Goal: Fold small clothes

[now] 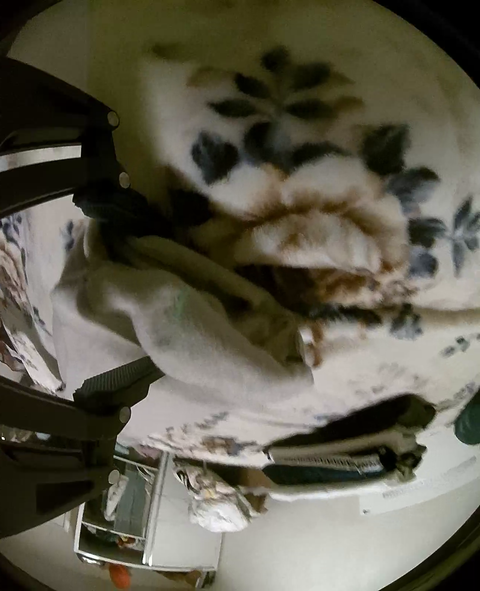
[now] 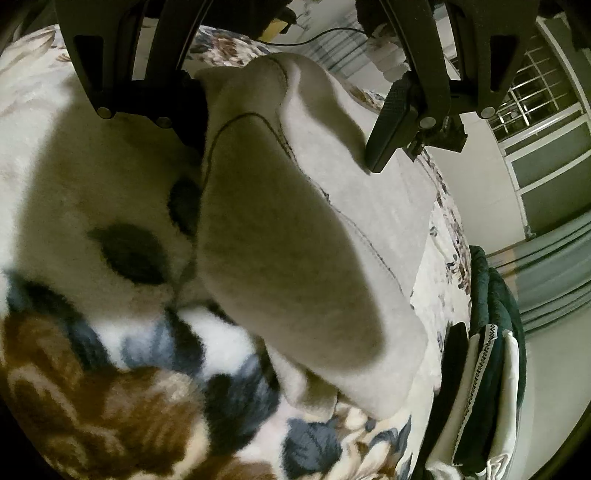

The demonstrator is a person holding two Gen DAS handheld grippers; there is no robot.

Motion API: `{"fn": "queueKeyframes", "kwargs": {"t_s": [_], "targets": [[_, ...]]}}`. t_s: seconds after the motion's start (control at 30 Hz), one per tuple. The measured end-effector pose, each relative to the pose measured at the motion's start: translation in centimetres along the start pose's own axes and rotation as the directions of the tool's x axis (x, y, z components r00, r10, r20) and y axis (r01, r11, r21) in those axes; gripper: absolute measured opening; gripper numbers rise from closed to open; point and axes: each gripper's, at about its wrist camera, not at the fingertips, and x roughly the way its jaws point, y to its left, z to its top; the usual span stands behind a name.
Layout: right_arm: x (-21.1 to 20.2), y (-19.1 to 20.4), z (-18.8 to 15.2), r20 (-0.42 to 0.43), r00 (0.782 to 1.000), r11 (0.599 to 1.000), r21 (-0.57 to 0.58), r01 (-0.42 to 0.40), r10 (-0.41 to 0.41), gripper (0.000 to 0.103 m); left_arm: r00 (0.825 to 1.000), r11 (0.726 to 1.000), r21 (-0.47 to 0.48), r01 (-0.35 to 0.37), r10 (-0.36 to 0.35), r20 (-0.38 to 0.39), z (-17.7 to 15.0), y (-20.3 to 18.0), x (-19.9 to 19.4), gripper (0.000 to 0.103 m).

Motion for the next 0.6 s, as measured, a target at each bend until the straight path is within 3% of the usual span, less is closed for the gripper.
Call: {"fn": "queueKeyframes", "kwargs": {"t_s": [0.03,0.07,0.17,0.27,0.43,0.6], "targets": [[-0.1,0.1,0.0,0.005,1.000,1.000,-0.005,-0.001,0.001,0.076,1.000,1.000,0.012,0.003,-0.004,0.013,-0.1,-0.4,-0.2,0.035],[-0.1,0.4,-0.1,0.011,1.000,1.000,-0.013,0.000,0.001,0.063,1.000,0.999,0.032,-0.005,0.004,0.016,-0.2,-1.0,-0.3,0.015],[-0.6,1.1,-0.6,0.052,0.999,1.000,-0.027,0.015,-0.013,0.029,0.998,0.996,0.079,-0.033,0.029,0.049,-0.5,-2.7,-1.1,0.012],[-1.4,2.3,-1.0,0.087,0.996,0.998,-0.050,0.032,-0.028,0.022,0.997,0.994,0.097,-0.050,0.044,0.068,-0.5,-4.2,-1.9,0.011],[-3.5,5.4,-1.6,0.129,0.991,0.997,-0.074,0.034,-0.024,0.020,0.993,0.985,0.154,-0.075,0.060,0.102,-0.4,-7.9,-4.1,0.010],[-6.8,10.8,-1.4,0.173,0.985,0.992,-0.125,0.010,0.012,0.019,0.991,0.974,0.215,-0.075,0.050,0.120,1.2,-12.4,-5.9,0.010]]}}
